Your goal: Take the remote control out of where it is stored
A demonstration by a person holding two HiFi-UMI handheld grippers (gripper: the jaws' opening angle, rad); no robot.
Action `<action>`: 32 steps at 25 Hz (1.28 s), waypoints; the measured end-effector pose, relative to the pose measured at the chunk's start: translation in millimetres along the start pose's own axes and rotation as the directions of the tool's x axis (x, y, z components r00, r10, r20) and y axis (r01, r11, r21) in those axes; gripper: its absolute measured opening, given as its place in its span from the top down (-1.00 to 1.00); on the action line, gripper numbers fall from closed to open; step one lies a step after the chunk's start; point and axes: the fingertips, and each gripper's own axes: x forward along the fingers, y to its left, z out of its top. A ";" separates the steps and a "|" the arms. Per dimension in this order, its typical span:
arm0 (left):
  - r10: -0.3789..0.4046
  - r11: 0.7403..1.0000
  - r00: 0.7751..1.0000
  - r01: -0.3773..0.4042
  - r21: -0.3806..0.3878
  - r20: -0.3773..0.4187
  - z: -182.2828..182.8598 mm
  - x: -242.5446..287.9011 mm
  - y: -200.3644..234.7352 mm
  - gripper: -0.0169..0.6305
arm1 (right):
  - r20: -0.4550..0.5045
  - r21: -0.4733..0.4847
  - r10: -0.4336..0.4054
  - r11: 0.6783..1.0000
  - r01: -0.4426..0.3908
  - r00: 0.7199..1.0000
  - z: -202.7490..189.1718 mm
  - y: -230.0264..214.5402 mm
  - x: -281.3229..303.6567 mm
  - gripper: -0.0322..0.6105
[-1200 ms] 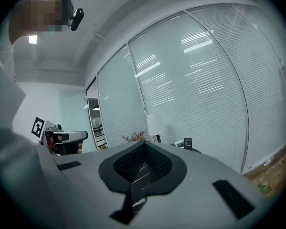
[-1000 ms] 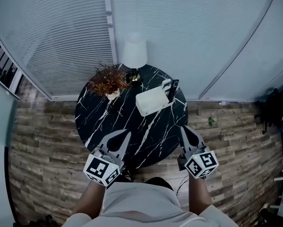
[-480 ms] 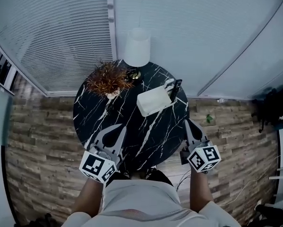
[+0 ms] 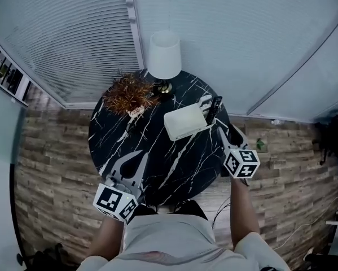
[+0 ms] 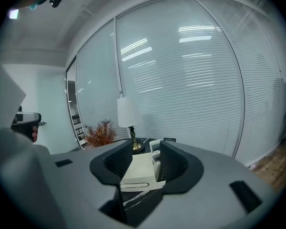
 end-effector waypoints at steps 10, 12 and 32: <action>0.101 0.995 0.994 -0.102 -0.014 -0.052 -20.9 25.0 10.1 0.92 | -0.140 0.051 0.015 0.999 -0.008 0.990 -61.8 -61.2 111.5 0.12; 0.113 0.993 0.992 -0.114 -0.016 -0.063 -25.0 28.6 12.1 0.92 | -0.169 0.053 0.016 0.999 -0.008 0.986 -75.1 -67.3 127.2 0.11; 0.149 0.989 0.984 -0.150 -0.010 -0.101 -37.9 26.7 22.0 0.92 | -0.117 0.054 0.005 0.999 0.002 0.993 -80.4 -75.5 151.4 0.25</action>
